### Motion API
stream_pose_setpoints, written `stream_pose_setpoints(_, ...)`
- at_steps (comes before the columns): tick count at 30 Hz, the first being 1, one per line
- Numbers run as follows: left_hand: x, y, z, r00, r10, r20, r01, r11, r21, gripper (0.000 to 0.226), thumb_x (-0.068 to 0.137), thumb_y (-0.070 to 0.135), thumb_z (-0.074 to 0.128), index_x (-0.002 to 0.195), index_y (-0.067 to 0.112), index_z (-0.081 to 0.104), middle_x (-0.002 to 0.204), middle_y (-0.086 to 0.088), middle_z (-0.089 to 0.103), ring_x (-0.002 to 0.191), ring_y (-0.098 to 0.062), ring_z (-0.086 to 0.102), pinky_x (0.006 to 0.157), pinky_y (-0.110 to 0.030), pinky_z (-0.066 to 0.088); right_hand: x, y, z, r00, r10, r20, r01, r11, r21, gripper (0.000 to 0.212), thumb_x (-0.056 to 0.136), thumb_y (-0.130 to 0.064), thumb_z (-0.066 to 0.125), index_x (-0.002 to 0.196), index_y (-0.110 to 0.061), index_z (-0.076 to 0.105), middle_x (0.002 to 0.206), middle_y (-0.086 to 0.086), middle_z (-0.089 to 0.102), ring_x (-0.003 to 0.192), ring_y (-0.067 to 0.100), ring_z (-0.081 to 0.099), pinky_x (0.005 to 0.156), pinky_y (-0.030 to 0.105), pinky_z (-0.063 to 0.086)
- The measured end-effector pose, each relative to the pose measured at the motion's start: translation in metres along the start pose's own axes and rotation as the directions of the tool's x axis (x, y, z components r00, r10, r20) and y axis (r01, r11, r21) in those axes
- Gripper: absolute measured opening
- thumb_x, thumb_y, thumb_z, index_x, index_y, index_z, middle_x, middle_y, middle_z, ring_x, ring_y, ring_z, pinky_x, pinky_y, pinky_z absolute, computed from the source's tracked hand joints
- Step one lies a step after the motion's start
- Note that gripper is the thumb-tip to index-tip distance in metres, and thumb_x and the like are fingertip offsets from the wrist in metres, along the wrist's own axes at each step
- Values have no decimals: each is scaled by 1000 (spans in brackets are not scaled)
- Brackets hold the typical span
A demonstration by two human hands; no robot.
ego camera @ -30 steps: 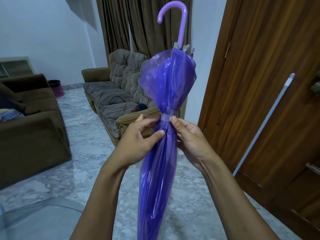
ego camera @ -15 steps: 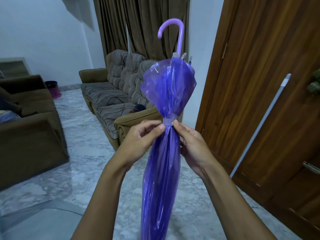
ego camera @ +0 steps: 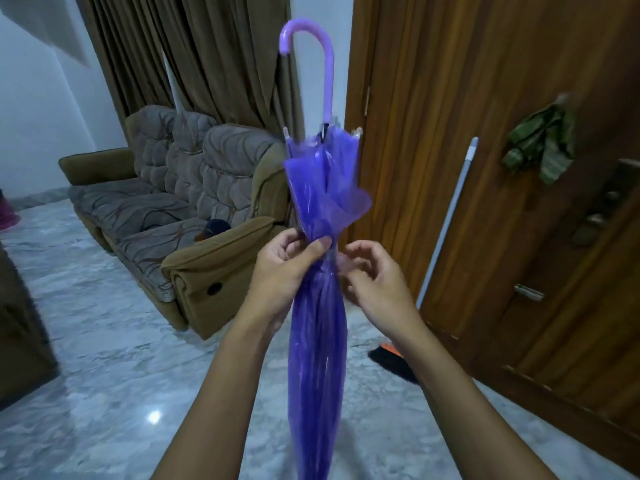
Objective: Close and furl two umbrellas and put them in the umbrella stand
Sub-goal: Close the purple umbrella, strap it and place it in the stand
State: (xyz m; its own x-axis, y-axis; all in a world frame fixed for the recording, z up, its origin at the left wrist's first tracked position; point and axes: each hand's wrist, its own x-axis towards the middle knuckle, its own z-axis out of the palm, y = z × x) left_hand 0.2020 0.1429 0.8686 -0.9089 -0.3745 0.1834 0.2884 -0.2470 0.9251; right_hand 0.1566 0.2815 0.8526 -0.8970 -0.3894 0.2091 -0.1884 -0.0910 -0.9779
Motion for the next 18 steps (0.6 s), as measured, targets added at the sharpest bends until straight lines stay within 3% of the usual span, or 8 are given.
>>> stream_pose_setpoints(2,3,-5,25,999,13,-43,-11,999,47,35,76,4,79,108,0,63,105,-18,72,89,-24,69,86,-39,54,-3,7,-18,1000,-17,6,17,1000,-5,23,91,-17,70,111,-24,62,101,-7,71,96,11,69,82,26,56)
stream_pose_setpoints(5,8,-19,64,999,29,-44,-26,997,71,36,72,0,81,102,-3,60,92,-14,71,75,-15,68,72,-30,56,-11,12,-46,999,-37,-21,36,998,-46,49,86,-7,75,130,-15,54,118,0,70,107,10,69,89,24,55)
stream_pose_setpoints(8,11,-36,106,998,9,65,-16,993,119,30,72,2,82,94,2,61,75,3,72,68,-7,67,65,-21,54,-17,9,-82,977,-77,-199,47,988,-148,50,83,-7,79,126,-15,55,105,-7,72,92,1,71,79,18,54)
stream_pose_setpoints(10,12,-46,134,982,-18,187,-5,993,121,28,77,3,78,99,0,62,71,8,72,66,-1,66,61,-15,52,-22,7,-114,950,-82,-302,30,984,-173,45,83,-10,79,121,-17,57,99,-9,71,86,-1,71,75,17,54)
stream_pose_setpoints(14,16,-73,188,885,-112,451,7,974,228,34,88,11,70,121,12,63,102,3,74,87,0,69,71,-14,52,-40,6,-186,897,-41,-439,-5,995,-102,49,87,-12,74,132,-14,54,104,-2,72,83,9,75,70,21,57)
stream_pose_setpoints(18,6,-116,253,775,-137,617,-45,962,270,37,90,8,66,125,21,62,119,-5,69,97,0,67,83,-16,52,-68,9,-262,780,-39,-624,8,999,-52,43,88,-13,74,127,-17,55,100,6,74,81,15,75,71,34,58)
